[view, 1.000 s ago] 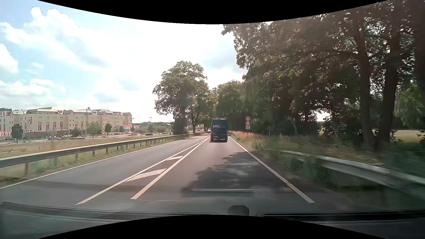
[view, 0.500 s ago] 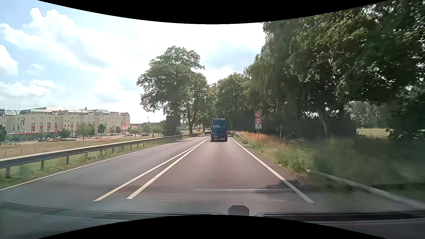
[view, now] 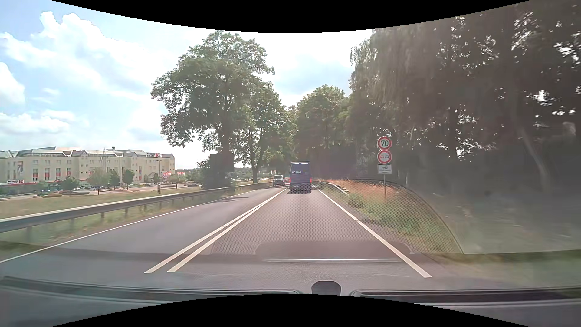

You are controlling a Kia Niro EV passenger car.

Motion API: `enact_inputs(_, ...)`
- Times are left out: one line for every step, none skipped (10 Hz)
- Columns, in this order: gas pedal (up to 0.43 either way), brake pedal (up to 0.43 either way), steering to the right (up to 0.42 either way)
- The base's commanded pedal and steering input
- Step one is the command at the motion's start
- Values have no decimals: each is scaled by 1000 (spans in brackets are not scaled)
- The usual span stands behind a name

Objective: Follow the waypoints while adhering to traffic rules and regulations

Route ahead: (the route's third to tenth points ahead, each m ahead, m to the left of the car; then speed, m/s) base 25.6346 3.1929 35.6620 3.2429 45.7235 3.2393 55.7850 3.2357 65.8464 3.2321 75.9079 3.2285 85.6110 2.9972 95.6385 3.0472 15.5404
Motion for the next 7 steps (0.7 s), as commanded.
enact_inputs(150, 0, -4)
enact_inputs(150, 0, -4)
enact_inputs(150, 0, -4)
enact_inputs(150, 0, -4)
enact_inputs(138, 0, -4)
enact_inputs(130, 0, -4)
enact_inputs(130, 0, -4)
